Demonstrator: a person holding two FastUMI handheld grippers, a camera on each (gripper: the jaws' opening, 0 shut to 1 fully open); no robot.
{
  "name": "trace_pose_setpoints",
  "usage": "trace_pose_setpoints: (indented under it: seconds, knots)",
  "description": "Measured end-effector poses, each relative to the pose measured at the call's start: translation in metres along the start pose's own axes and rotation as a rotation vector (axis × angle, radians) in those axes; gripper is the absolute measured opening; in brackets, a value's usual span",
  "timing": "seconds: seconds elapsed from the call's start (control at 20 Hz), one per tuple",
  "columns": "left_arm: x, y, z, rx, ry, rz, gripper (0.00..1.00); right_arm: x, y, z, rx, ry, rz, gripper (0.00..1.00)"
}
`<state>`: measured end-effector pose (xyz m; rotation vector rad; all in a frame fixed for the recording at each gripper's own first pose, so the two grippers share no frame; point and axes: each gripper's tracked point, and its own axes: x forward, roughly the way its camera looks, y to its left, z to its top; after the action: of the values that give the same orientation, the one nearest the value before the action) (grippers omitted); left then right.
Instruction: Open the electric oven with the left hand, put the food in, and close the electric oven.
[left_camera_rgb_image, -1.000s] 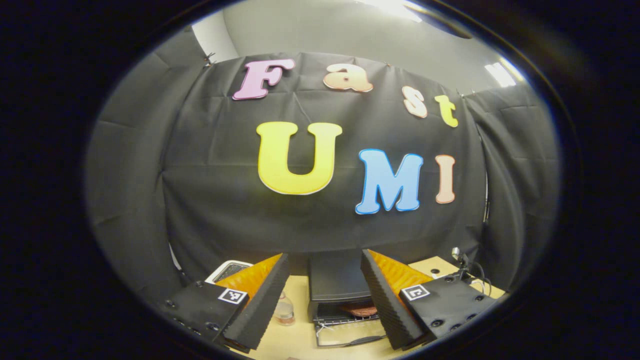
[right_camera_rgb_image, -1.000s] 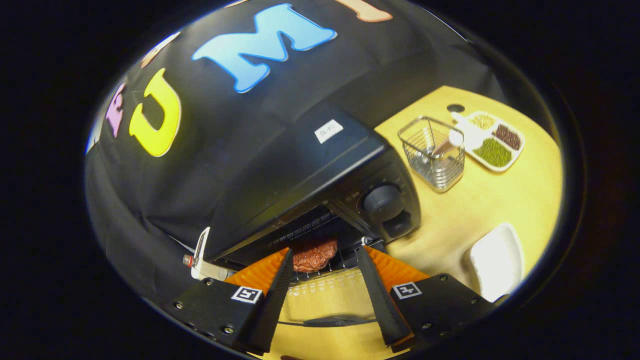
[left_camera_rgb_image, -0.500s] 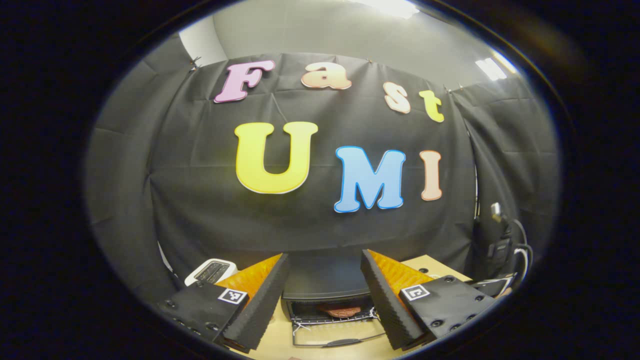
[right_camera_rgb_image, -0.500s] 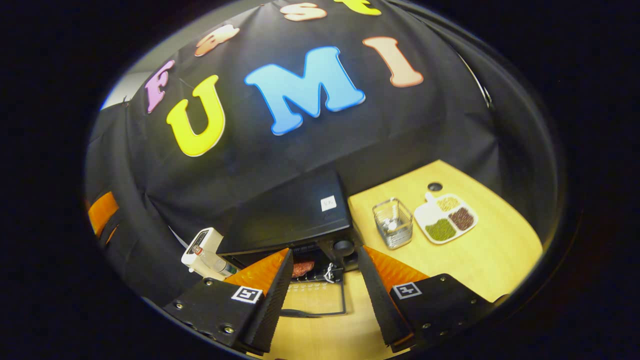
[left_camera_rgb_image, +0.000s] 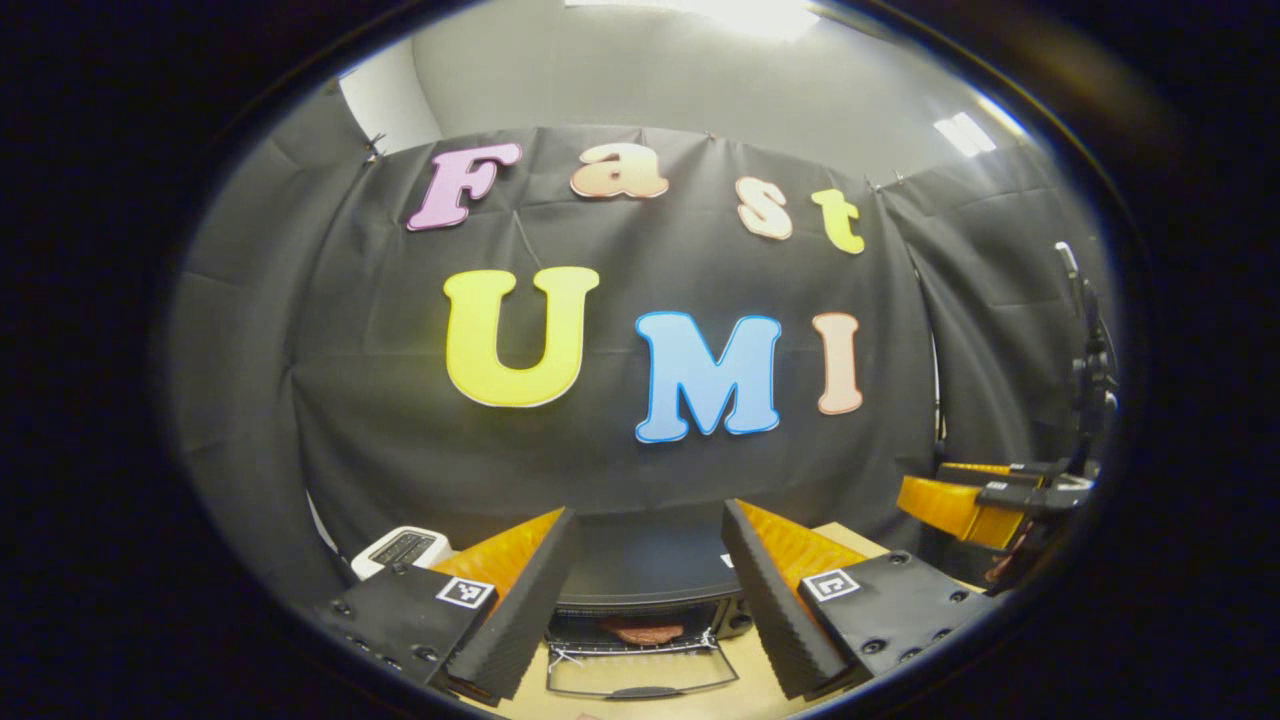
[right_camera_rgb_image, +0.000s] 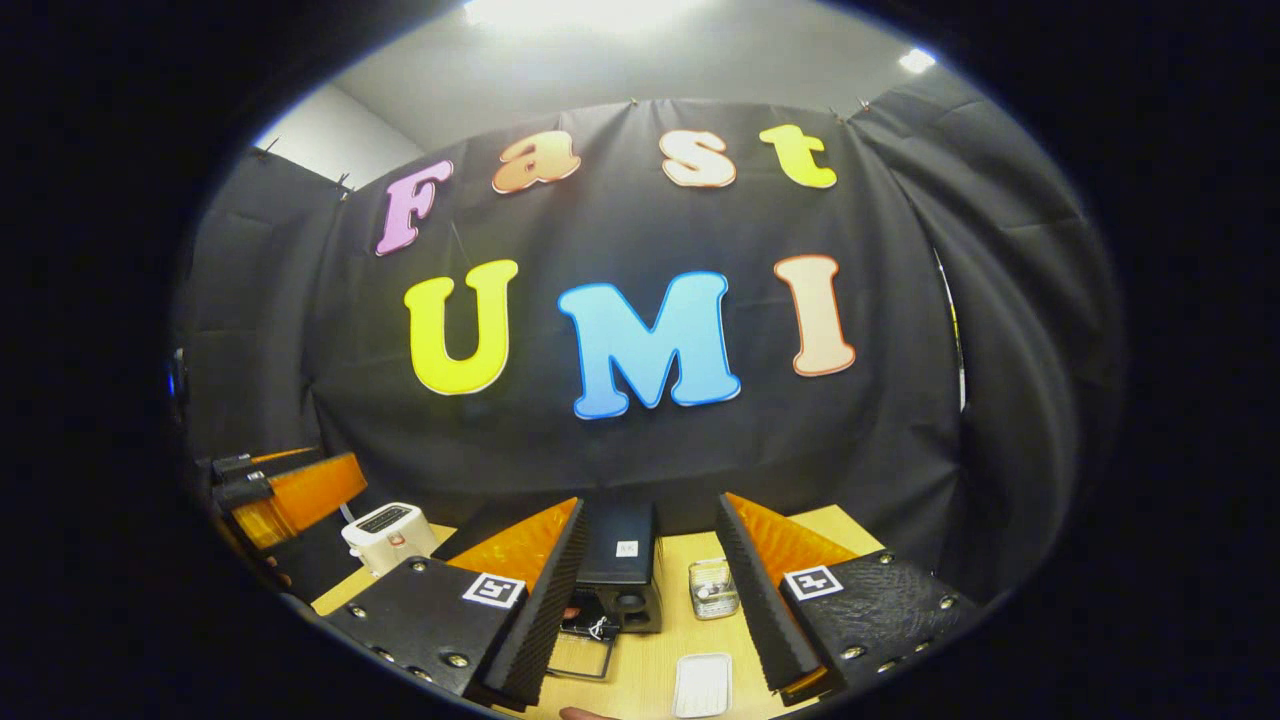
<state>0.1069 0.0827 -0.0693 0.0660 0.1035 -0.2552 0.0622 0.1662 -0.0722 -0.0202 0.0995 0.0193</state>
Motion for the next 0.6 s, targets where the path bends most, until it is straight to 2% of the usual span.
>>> trace_pose_setpoints:
  seconds: [0.1, 0.15, 0.2, 0.3, 0.45, 0.5, 0.55, 0.6]
  knots:
    - [0.000, -0.008, -0.007, -0.011, 0.014, -0.003, 1.00, -0.005, -0.005, 0.008, 0.005, -0.021, 0.004, 0.89]
    - [0.002, -0.010, -0.012, -0.014, 0.023, -0.002, 1.00, -0.006, -0.008, 0.010, 0.006, -0.031, 0.000, 0.80]
    - [0.003, -0.011, -0.018, -0.012, 0.039, 0.002, 1.00, -0.005, -0.012, 0.011, 0.012, -0.036, -0.007, 0.80]
    - [0.007, -0.014, -0.038, -0.010, 0.086, 0.007, 1.00, -0.003, -0.016, 0.011, 0.022, -0.032, -0.007, 0.83]
    - [0.012, -0.019, -0.068, -0.026, 0.165, 0.010, 1.00, 0.001, -0.023, 0.007, 0.020, -0.016, 0.002, 0.98]
    - [0.013, -0.020, -0.083, -0.033, 0.205, 0.010, 1.00, 0.003, -0.024, 0.006, 0.022, -0.013, 0.005, 0.98]
    - [0.014, -0.020, -0.100, -0.039, 0.248, 0.011, 1.00, 0.004, -0.026, 0.006, 0.025, -0.010, 0.003, 0.90]
    - [0.013, -0.021, -0.117, -0.044, 0.300, 0.011, 1.00, 0.006, -0.029, 0.005, 0.026, -0.008, 0.003, 0.90]
